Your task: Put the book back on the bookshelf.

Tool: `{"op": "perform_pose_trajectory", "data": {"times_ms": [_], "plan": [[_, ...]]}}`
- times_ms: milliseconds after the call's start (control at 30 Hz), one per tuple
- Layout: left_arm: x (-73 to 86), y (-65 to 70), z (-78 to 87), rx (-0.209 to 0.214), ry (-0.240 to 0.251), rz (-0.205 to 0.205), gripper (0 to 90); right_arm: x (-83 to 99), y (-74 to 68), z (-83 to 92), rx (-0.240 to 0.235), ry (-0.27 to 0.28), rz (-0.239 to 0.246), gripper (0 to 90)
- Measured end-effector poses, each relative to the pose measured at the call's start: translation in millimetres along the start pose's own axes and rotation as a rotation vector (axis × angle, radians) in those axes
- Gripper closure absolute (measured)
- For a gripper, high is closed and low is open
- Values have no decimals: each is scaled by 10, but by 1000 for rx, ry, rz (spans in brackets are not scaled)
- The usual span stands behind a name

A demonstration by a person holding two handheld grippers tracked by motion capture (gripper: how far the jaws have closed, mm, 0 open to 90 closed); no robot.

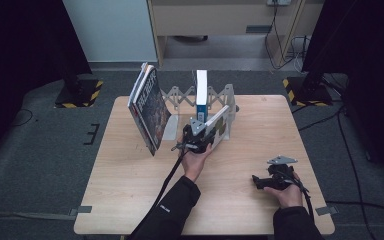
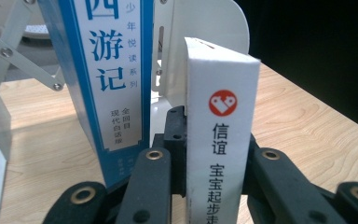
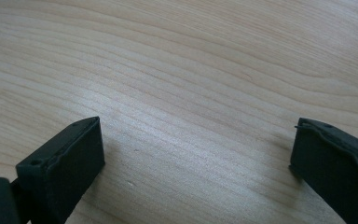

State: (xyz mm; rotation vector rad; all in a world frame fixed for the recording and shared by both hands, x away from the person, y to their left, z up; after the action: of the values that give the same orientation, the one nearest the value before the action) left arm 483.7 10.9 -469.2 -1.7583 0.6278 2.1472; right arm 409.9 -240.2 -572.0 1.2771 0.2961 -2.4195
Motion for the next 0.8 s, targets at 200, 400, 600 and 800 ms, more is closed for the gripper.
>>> {"op": "perform_pose_trajectory", "data": {"times_ms": [200, 400, 600, 800], "plan": [[46, 18, -76, -5, 2, -10, 742, 1, -1, 0, -2, 0, 0, 29], [88, 20, -75, 0, 14, -12, 741, 1, -2, 1, -2, 0, -1, 29], [176, 7, -8, -6, 4, -24, 735, 1, -6, 2, -3, 0, -2, 28], [287, 40, 70, -1, -25, -42, 733, 0, -7, -5, 0, 7, 2, 26]]}}
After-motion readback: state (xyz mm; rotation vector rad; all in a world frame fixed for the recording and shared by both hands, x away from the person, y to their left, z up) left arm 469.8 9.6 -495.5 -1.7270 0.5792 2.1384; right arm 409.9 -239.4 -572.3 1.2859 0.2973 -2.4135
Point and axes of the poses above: each handheld gripper's, and its own axes: z roughly backward along the jaws, x roughly out of its underside, y roughly to its right, the point moved 5 cm from there along -z, roughly forward along the jaws, and after that the axes turned 14 degrees about y, right-handed, at the moved point
